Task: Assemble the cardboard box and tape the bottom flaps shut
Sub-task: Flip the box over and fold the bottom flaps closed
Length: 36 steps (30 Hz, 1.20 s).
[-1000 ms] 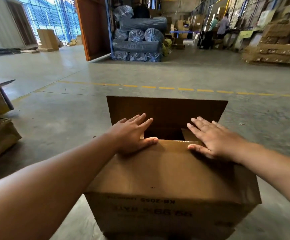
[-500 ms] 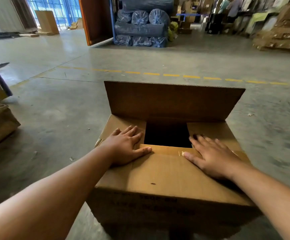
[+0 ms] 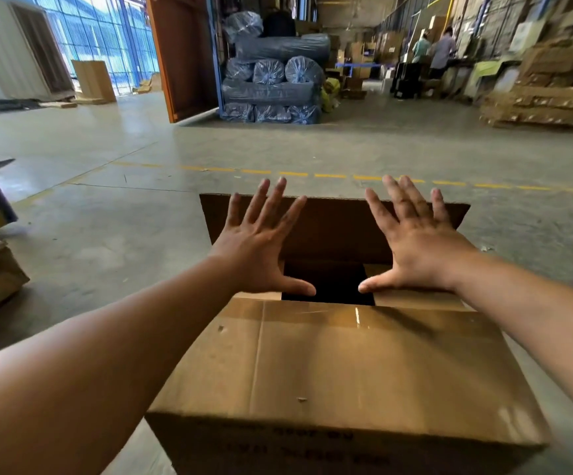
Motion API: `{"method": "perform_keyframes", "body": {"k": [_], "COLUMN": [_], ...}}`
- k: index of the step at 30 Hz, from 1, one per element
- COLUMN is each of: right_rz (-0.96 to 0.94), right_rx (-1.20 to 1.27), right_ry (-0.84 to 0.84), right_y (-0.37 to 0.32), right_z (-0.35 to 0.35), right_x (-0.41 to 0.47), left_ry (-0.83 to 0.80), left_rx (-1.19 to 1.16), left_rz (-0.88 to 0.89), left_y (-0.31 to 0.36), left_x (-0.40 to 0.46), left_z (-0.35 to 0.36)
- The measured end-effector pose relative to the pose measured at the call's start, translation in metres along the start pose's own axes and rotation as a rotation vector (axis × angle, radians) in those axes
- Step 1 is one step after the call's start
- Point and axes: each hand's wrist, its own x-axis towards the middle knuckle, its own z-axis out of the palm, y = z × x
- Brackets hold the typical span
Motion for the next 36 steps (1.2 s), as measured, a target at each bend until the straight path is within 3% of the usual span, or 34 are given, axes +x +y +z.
{"method": "perform_keyframes", "body": {"k": [4, 7, 10, 14, 17, 21, 24, 31, 36], "right_rz": [0.042, -0.026, -0.092, -0.083, -0.028, -0.024, -0.009, 0.205, 0.416], "right_rx": [-0.021, -0.029, 0.15, 0.21, 0.317, 0.339, 0.327, 0.278, 0.372], "right_ry": [-0.131, 0.07, 0.223, -0.002, -0.173, -0.296, -0.332, -0.348, -0.301], "right_y": [0.002, -0.002, 0.001, -0.006, -0.013, -0.018, -0.015, 0.013, 0.028], "right_z": [0.008, 0.023, 0.046, 0.073, 0.086, 0.094, 0.092, 0.101, 0.1], "right_x": [0.01, -0.011, -0.035, -0.051, -0.055, -0.055, -0.055, -0.064, -0.073], "left_ry": [-0.078, -0.007, -0.044, -0.141, -0.3, -0.423, -0.44, -0.471, -0.439], "left_rx": [-0.001, -0.032, -0.056, -0.165, -0.26, -0.275, -0.268, -0.317, -0.368], "left_rz": [-0.081, -0.073, -0.023, -0.034, -0.035, 0.007, -0.047, -0.458, -0.465], "left_y": [-0.002, 0.005, 0.015, 0.024, 0.022, 0.016, 0.017, -0.015, -0.005], "left_x": [0.008, -0.006, -0.025, -0.047, -0.049, -0.049, -0.051, -0.073, -0.07], "left_z": [0.002, 0.007, 0.02, 0.044, 0.058, 0.06, 0.059, 0.058, 0.051]}}
